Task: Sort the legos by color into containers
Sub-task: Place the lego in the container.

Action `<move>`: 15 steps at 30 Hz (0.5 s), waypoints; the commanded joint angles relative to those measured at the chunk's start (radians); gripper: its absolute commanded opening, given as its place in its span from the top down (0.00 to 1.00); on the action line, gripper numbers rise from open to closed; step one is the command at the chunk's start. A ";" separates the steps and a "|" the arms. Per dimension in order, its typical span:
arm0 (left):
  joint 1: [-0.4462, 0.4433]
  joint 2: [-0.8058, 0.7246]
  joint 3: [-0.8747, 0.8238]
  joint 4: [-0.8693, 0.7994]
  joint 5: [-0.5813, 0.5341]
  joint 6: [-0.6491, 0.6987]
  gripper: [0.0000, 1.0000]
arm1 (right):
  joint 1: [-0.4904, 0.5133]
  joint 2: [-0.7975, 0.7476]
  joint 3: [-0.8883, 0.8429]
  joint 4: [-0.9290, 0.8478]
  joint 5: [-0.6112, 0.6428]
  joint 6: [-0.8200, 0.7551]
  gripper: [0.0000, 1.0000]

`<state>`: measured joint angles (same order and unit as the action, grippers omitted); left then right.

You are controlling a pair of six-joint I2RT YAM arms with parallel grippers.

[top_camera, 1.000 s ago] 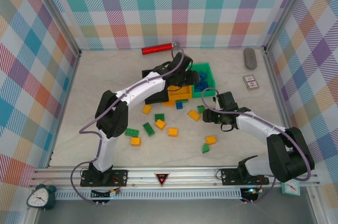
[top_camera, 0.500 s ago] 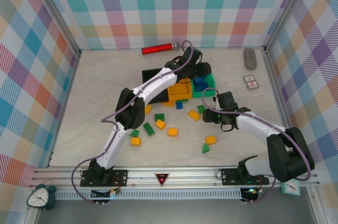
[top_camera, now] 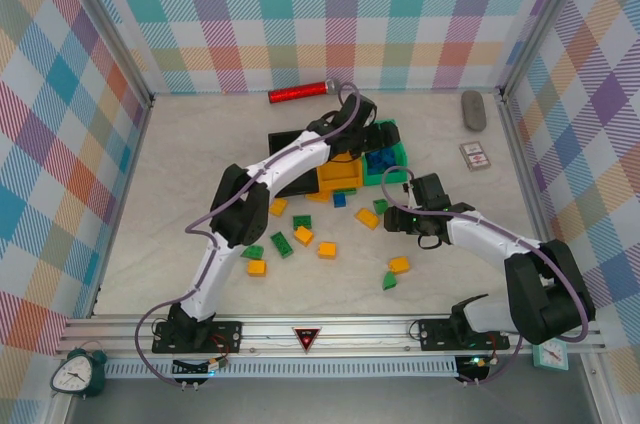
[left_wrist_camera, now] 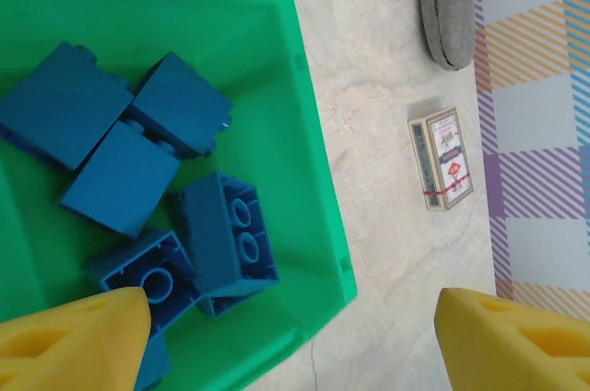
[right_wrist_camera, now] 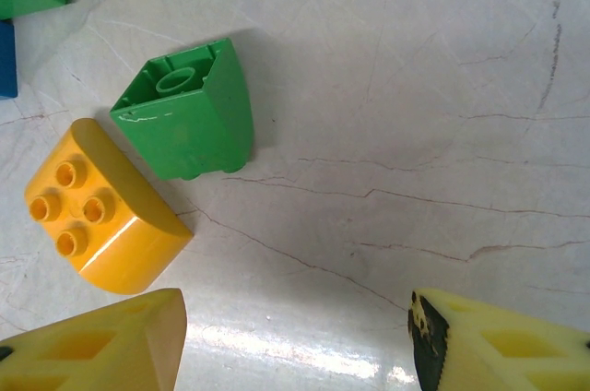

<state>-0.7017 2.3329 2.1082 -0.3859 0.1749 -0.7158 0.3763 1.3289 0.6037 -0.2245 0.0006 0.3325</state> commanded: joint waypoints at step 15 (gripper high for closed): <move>0.007 -0.653 -0.750 0.223 -0.097 0.069 0.20 | 0.030 -0.019 0.013 0.012 -0.001 -0.007 0.35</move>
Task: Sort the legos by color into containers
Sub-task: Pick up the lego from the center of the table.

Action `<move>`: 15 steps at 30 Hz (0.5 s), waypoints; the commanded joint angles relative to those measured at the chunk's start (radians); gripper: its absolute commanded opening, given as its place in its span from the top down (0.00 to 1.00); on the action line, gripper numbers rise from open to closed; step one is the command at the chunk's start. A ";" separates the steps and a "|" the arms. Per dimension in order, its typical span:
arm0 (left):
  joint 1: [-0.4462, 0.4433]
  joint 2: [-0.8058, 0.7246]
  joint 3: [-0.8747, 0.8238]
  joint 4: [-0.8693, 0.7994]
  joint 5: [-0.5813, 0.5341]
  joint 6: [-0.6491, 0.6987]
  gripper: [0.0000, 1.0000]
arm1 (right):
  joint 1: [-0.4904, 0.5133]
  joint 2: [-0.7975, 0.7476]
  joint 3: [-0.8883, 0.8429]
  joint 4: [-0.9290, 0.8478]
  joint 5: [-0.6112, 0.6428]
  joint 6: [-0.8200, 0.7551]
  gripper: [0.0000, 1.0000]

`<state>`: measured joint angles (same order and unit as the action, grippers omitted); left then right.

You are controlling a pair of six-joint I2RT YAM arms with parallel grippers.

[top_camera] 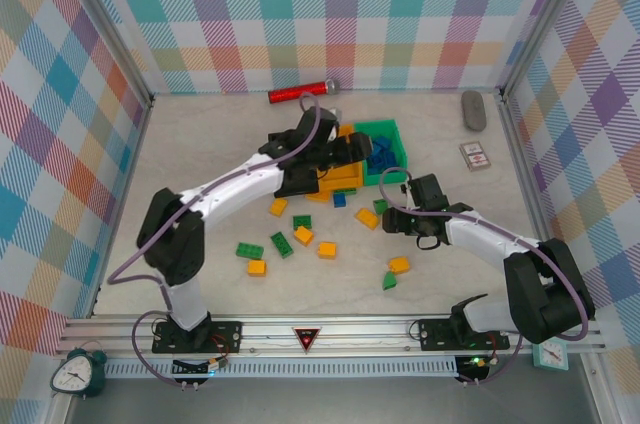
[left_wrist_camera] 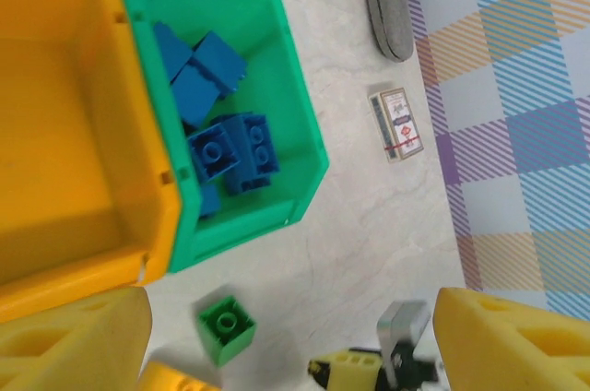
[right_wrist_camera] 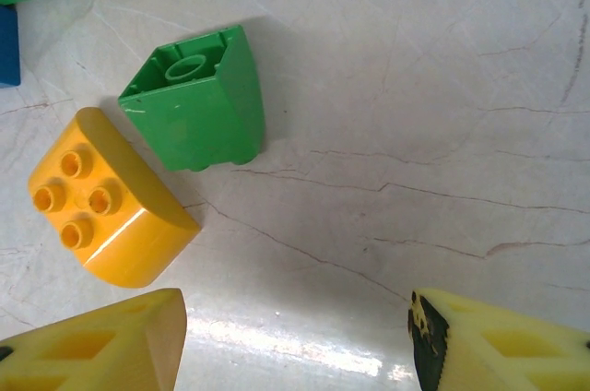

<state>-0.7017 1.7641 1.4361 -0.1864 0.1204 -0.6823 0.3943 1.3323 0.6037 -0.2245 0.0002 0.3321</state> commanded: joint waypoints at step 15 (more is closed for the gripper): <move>0.069 -0.489 -0.463 -0.177 -0.230 0.125 0.19 | 0.096 -0.010 0.100 -0.043 0.039 0.005 0.34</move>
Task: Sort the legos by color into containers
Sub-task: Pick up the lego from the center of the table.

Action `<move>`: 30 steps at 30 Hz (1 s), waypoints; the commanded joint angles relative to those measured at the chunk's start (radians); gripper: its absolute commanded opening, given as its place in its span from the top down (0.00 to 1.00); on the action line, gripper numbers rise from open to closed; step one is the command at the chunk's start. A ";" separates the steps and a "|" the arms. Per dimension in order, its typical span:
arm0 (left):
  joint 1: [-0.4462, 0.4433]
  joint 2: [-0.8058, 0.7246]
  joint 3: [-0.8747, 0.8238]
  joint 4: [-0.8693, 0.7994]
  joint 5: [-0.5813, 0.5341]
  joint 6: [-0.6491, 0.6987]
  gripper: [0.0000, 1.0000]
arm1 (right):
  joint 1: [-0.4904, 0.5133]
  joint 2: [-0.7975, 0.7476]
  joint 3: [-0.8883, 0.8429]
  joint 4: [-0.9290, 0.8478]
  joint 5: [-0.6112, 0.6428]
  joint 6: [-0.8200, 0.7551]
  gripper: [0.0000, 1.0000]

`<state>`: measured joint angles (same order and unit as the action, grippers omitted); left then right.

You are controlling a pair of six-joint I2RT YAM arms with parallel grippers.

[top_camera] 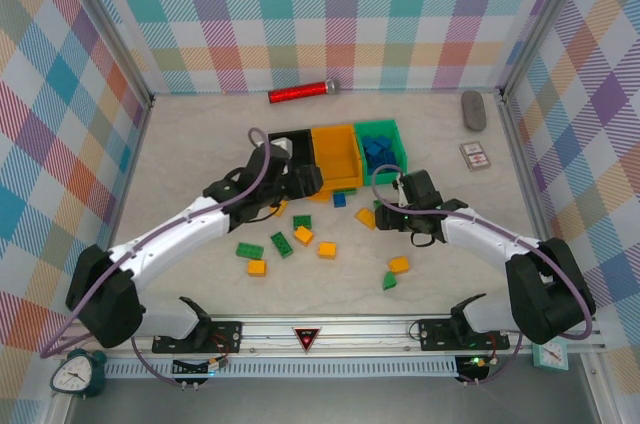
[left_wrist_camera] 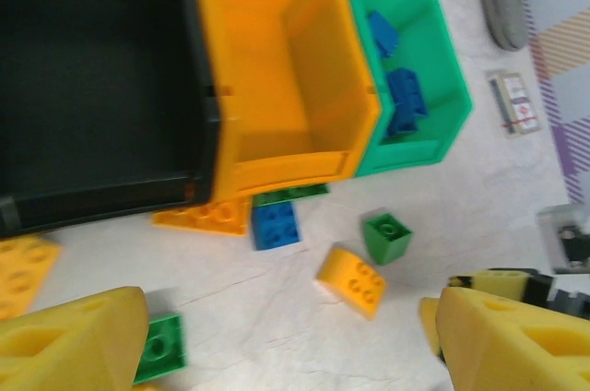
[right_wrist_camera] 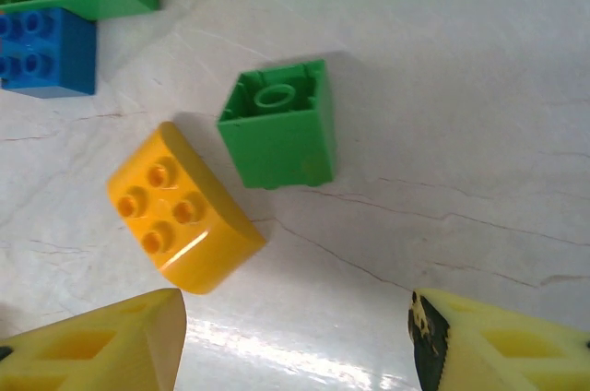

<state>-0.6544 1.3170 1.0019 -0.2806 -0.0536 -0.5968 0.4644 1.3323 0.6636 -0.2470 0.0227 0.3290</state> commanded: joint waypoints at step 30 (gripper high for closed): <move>0.050 -0.345 -0.400 -0.173 -0.122 -0.158 0.18 | 0.247 0.246 0.320 -0.071 0.048 0.092 0.34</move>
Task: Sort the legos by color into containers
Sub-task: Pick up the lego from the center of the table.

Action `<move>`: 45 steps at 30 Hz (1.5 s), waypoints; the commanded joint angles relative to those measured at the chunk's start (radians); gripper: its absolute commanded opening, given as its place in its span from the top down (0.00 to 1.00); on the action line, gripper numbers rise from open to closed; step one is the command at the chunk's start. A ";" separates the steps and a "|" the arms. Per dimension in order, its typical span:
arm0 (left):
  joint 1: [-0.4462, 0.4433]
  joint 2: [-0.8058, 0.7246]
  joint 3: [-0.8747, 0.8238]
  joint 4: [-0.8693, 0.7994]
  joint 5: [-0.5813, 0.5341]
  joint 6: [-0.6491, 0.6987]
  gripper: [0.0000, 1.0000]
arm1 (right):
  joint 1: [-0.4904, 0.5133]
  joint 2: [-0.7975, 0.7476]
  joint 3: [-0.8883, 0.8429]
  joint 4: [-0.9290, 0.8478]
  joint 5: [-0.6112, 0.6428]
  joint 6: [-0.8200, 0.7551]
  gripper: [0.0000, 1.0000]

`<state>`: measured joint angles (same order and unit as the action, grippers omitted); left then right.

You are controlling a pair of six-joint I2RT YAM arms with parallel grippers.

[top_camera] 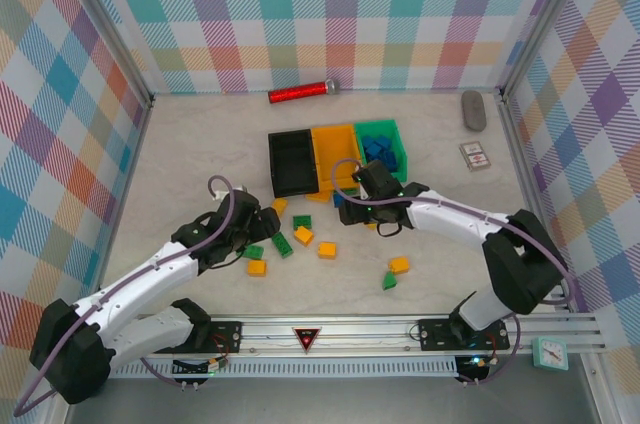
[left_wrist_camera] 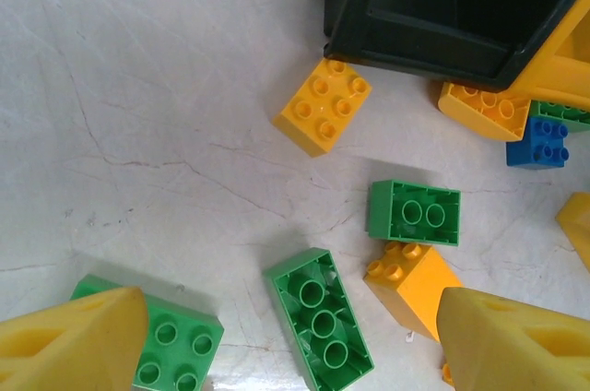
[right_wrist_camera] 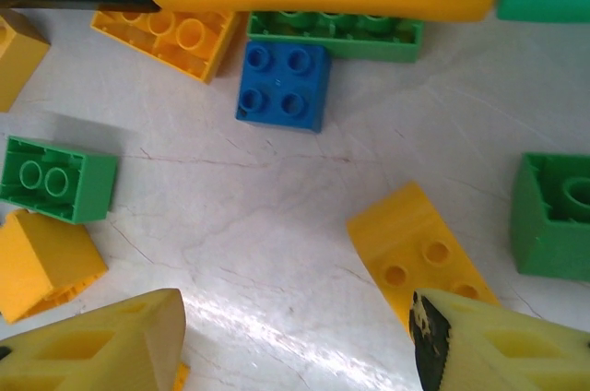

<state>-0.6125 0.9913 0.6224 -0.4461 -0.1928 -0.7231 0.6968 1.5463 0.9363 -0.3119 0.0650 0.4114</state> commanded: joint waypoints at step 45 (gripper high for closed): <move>0.007 -0.023 -0.055 0.012 0.096 -0.036 0.18 | 0.028 0.430 0.375 -0.135 0.083 -0.072 0.63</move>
<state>-0.6121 0.9813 0.5819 -0.4168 -0.0902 -0.7448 0.7197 1.9800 1.3128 -0.4465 0.1642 0.3489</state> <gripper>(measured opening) 0.818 0.382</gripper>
